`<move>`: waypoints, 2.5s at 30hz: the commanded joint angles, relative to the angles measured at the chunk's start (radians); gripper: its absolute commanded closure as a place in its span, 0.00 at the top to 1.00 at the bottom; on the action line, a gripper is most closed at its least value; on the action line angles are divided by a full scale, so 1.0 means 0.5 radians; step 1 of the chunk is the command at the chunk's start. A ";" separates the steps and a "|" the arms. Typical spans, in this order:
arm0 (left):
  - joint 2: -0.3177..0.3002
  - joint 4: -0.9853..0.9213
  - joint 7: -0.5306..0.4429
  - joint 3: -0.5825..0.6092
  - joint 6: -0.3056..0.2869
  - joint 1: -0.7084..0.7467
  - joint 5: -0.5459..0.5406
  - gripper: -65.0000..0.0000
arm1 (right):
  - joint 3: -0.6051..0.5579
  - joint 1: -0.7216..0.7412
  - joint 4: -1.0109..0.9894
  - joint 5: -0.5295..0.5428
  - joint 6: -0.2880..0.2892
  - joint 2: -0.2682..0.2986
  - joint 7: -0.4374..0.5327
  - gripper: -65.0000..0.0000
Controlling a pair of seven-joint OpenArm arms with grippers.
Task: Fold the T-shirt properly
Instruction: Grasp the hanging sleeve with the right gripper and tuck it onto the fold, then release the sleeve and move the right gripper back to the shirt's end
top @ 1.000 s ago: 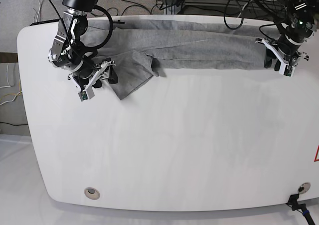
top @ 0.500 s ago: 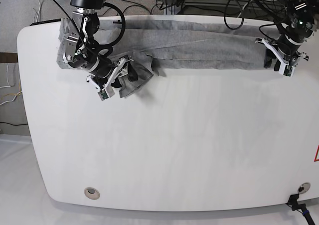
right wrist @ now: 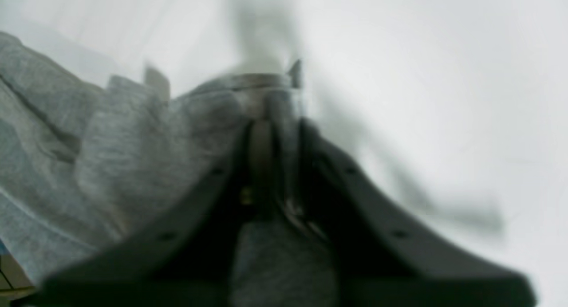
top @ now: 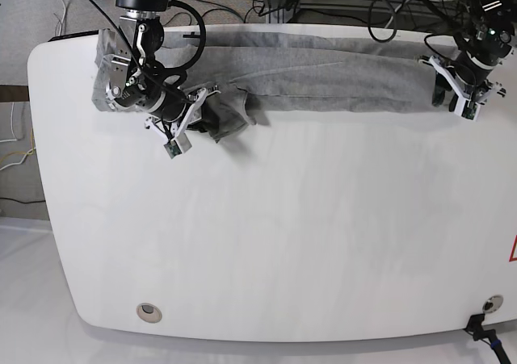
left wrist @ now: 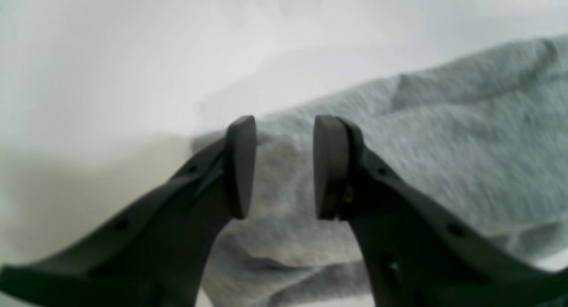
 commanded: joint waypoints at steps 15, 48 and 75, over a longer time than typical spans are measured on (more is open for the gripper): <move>-0.046 0.031 -0.024 -0.011 -0.001 0.020 -0.026 0.32 | 0.005 -0.141 0.806 -0.021 -0.001 0.010 -0.421 0.00; -0.052 -0.104 -0.033 -0.005 -0.001 0.010 -0.026 0.32 | -0.029 -0.669 0.895 0.795 -0.001 0.442 -0.635 0.10; -0.089 -0.085 -0.036 -0.008 -0.001 0.007 -0.029 0.32 | 0.226 -0.454 0.916 0.458 -0.001 0.501 -0.405 0.81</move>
